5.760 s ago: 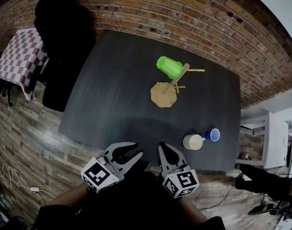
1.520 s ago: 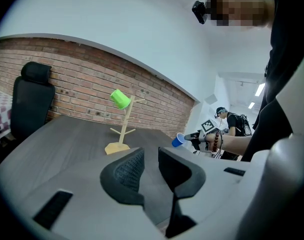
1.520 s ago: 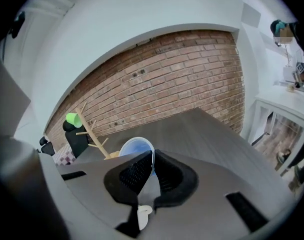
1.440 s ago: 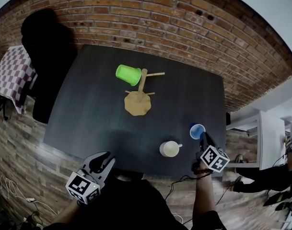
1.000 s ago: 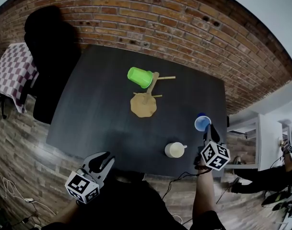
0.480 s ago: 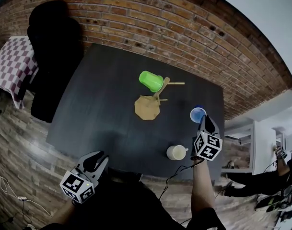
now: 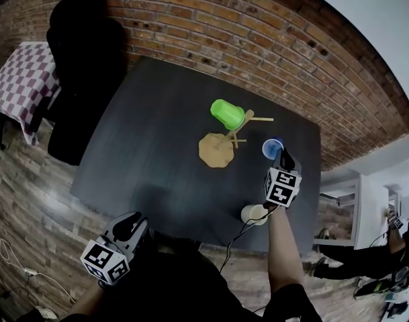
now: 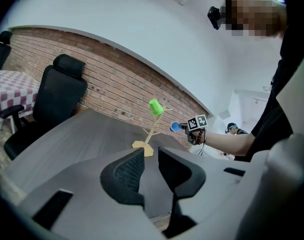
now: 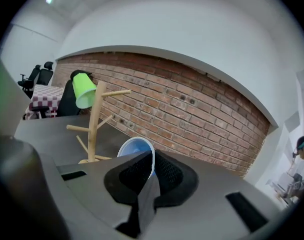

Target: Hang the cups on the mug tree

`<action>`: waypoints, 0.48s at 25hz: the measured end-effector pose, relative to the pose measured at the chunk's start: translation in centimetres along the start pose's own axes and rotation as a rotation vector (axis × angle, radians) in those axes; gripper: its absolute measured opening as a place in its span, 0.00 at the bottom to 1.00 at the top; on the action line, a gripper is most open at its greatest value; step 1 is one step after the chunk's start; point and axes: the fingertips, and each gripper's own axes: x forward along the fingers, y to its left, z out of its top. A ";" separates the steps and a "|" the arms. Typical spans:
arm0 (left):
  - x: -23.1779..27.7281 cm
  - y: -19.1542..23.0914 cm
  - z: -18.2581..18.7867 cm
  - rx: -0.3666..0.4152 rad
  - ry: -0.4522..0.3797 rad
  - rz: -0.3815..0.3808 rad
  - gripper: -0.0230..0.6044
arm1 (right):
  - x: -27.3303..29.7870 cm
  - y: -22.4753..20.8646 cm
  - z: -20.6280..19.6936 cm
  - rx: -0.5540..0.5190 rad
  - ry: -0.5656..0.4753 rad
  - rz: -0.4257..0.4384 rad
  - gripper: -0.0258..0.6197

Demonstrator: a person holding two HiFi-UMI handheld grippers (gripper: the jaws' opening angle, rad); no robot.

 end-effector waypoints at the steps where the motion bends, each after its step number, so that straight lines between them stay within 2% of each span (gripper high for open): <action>1: 0.1 0.0 0.1 0.005 0.000 0.000 0.19 | 0.5 0.4 0.0 -0.012 0.004 0.002 0.10; 12: -1.0 1.2 0.6 0.018 -0.007 0.042 0.19 | 4.7 3.6 0.1 -0.131 0.030 0.009 0.10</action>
